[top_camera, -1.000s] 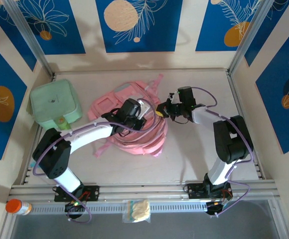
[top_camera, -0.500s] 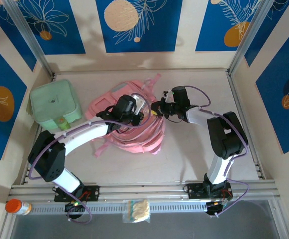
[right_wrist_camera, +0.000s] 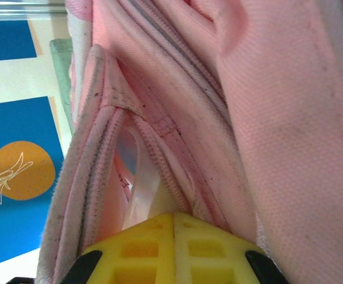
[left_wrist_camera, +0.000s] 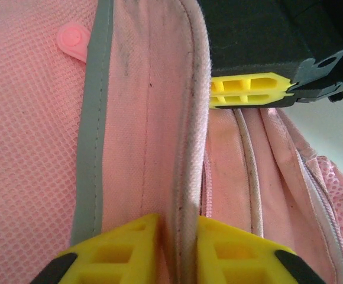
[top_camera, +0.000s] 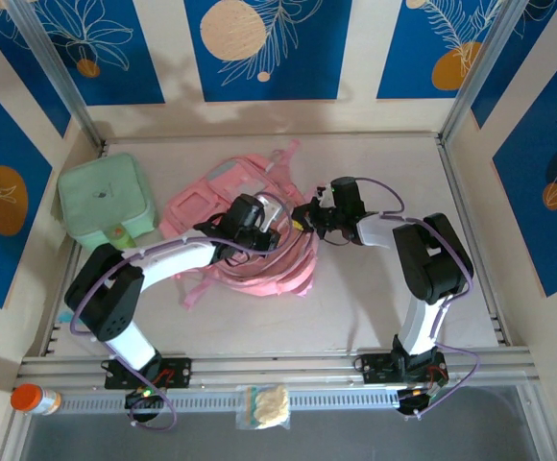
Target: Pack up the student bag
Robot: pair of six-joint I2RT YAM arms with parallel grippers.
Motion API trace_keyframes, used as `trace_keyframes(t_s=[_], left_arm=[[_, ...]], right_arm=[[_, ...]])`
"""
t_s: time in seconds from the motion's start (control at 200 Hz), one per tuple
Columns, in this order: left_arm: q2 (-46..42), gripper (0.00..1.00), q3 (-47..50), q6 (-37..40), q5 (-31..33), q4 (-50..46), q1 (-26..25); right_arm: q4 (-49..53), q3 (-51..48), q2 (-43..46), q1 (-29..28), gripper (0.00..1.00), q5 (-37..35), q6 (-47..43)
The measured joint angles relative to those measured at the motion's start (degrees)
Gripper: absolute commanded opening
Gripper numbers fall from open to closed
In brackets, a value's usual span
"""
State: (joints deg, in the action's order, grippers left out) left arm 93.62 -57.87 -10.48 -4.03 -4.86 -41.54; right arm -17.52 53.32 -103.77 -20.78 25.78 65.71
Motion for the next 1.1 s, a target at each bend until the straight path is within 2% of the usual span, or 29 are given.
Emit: trace_keyframes(t_s=[0.14, 0.25, 0.35, 0.39, 0.47, 0.54, 0.59, 0.745, 1.1], left_arm=[[0.1, 0.29, 0.0, 0.2, -0.3, -0.3, 0.0], [0.7, 0.3, -0.7, 0.9, -0.5, -1.1, -0.2], [1.3, 0.28, -1.3, 1.4, -0.5, -1.9, -0.3], [1.3, 0.26, -1.3, 1.3, -0.4, -2.0, -0.3], [0.9, 0.11, -1.3, 0.9, -0.4, -2.1, -0.3], [0.2, 0.07, -1.3, 0.2, -0.3, -2.3, -0.3], [-0.7, 0.0, -1.4, -0.5, 0.0, -2.6, -0.2], [-4.3, 0.0, -1.5, -2.1, 0.7, -3.4, -0.2], [-8.2, 0.0, -0.6, -3.7, 1.6, -2.8, 0.8]], right_arm=[[6.8, -1.0, 5.7, 0.9, 0.0, -3.0, -0.4], [9.1, -0.9, 10.3, 2.3, 0.0, -3.1, -1.4], [11.0, -0.6, 11.0, 3.5, 0.0, -3.3, -2.6], [12.7, -0.4, 11.0, 3.7, 0.0, -3.9, -3.2], [16.1, 0.3, 10.8, 4.2, 0.0, -4.6, -3.7], [17.2, 0.8, 10.1, 4.3, 0.0, -4.7, -3.8], [17.1, 1.2, 8.9, 4.3, 0.0, -3.9, -3.9], [15.6, 3.1, 3.6, 3.5, 0.0, -0.7, -4.5], [13.0, 9.5, 1.9, -0.6, 0.0, 1.7, -9.2]])
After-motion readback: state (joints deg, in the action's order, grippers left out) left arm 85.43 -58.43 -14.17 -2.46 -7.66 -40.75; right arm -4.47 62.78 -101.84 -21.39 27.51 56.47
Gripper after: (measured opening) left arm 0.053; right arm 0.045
